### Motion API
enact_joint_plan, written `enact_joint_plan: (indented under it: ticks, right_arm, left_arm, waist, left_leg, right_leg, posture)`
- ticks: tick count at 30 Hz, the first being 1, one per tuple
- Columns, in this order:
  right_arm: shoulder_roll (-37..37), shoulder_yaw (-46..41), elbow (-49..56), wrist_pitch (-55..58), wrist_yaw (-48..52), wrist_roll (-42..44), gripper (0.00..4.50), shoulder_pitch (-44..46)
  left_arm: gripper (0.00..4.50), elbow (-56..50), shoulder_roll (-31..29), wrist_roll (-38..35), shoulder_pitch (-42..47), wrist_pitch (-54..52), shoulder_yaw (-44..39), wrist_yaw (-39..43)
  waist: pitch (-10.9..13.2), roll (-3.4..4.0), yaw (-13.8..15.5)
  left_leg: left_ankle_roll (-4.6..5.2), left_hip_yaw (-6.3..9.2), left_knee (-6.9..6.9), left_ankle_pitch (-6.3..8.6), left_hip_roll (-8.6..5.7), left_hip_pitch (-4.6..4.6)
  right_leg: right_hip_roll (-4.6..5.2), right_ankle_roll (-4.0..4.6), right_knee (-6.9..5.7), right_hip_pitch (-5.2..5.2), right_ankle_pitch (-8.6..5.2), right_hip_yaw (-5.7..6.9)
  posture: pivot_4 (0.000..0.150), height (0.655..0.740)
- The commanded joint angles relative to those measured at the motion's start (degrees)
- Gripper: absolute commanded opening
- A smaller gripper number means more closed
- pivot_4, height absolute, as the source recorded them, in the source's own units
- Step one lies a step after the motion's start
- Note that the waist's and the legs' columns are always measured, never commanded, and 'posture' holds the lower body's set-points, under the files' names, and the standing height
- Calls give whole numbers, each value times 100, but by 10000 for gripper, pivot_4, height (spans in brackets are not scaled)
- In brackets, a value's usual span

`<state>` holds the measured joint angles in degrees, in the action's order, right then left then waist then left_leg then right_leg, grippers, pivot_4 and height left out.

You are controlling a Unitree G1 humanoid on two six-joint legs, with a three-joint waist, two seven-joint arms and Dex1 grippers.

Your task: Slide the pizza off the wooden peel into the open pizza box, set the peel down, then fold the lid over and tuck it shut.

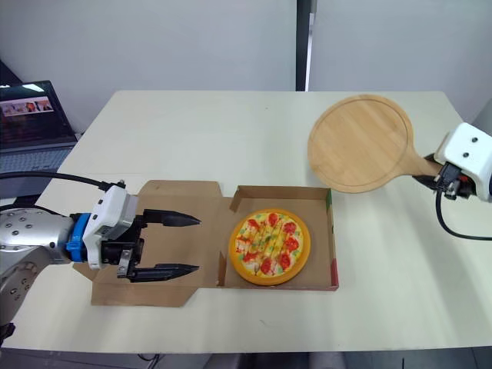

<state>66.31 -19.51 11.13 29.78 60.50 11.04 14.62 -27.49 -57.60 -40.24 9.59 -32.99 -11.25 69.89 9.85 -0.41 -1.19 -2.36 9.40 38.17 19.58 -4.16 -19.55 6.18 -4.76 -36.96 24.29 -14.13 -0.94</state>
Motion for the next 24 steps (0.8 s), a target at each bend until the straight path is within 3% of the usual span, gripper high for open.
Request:
enact_joint_plan:
  ticks: [1,10,24]
  right_arm:
    - [-274,-893,495,592,-329,258,15825,-433]
    - [-1670,-1949,1248,2130,-1469,498,15825,-1715]
    - [-2167,-1248,539,2252,-2431,416,15825,-1929]
  left_arm:
    - [45000,-234,193,-251,311,-94,90,-242]
    - [45000,-362,1192,-506,1384,-333,661,-1111]
    - [45000,-381,1810,-188,1783,-392,1402,-1531]
  waist:
    - [0,1,17]
    - [-3,5,111]
    - [-8,14,101]
  left_leg:
    - [0,1,1,0,-1,-1]
    - [0,2,30,0,-4,-3]
    - [0,-1,65,0,-8,-7]
  right_leg:
    - [0,0,-1,0,1,0]
    - [-1,-3,-5,-7,14,-2]
    - [-3,-10,-6,-16,31,-8]
  posture:
    - [1500,7400]
    - [1500,7400]
    - [1500,7400]
